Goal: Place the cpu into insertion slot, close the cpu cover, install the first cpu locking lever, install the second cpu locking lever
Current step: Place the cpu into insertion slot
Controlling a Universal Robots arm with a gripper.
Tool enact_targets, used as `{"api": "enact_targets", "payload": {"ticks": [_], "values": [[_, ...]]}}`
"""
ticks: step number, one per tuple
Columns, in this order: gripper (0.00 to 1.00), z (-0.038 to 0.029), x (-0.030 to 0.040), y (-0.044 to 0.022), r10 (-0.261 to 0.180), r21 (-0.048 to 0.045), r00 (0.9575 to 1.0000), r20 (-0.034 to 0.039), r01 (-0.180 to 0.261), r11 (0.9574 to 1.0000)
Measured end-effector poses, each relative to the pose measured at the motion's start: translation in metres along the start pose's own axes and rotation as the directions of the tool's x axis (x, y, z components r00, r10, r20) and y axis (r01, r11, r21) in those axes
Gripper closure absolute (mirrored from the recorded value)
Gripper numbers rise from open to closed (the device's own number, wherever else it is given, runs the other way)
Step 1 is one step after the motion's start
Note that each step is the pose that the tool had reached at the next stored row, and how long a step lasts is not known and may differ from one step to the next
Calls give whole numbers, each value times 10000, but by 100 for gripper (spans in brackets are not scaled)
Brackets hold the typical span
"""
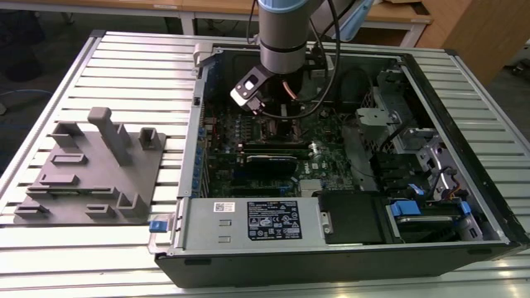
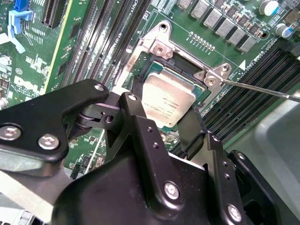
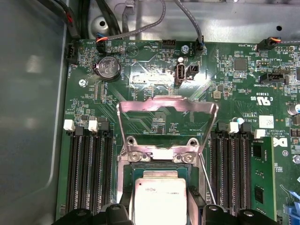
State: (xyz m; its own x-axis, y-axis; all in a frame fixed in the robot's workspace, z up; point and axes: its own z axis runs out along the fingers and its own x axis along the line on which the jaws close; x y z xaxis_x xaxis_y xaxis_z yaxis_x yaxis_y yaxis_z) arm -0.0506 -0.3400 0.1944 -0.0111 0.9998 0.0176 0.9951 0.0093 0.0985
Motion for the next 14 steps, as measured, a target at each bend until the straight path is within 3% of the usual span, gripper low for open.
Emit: {"api": "enact_targets", "payload": {"ticks": [14], "values": [[46,7,-2,1,1,1,10000,3,-1,10000]]}}
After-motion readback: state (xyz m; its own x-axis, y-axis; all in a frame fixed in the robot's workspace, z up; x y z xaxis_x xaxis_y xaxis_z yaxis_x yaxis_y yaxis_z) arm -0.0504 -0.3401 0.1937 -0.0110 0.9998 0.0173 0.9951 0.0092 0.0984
